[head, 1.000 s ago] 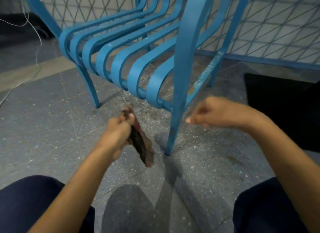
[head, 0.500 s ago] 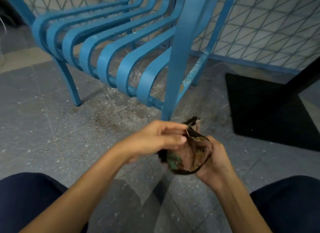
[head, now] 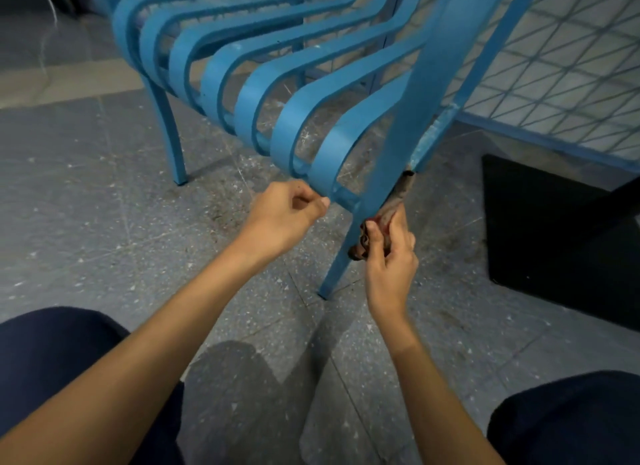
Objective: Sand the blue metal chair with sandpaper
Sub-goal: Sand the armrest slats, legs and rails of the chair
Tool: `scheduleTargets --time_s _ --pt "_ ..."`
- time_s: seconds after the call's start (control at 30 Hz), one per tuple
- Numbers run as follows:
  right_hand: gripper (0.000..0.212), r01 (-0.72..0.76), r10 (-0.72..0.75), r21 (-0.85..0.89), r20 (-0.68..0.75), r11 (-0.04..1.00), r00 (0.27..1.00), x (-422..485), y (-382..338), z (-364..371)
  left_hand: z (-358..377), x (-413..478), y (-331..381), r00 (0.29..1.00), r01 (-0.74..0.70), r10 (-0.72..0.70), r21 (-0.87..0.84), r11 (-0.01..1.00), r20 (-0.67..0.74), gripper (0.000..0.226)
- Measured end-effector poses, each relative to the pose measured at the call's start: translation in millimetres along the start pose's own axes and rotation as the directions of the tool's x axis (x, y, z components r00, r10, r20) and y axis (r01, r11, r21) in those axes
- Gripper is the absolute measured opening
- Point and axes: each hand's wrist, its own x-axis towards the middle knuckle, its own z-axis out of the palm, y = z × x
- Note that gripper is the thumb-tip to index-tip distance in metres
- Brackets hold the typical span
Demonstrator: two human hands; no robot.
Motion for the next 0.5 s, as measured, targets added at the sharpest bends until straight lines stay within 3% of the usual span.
scheduleTargets --time_s 0.13,0.27,0.37,0.5 --pt "0.049 -0.003 0.006 0.125 -0.03 0.992 1.0 13.0 -26.5 -18.4 5.5 0.0 -5.6 0.999 -0.012 0.011 0.018 1.0 0.052 0.02" --pt "0.052 0.113 -0.068 0.272 -0.168 0.956 0.983 27.8 -66.1 -28.9 4.9 3.4 -3.9 0.998 -0.025 0.024 0.02 0.999 0.064 0.021" --pt "0.051 0.122 -0.091 0.161 -0.189 0.979 0.978 18.6 -62.8 -21.6 6.8 4.1 -3.4 0.997 -0.025 0.024 0.019 0.999 0.08 0.019" --pt "0.049 -0.051 0.052 0.013 -0.078 0.999 0.996 0.1 -17.4 2.7 13.7 2.4 -6.9 0.99 -0.008 0.004 0.025 1.0 0.141 0.016"
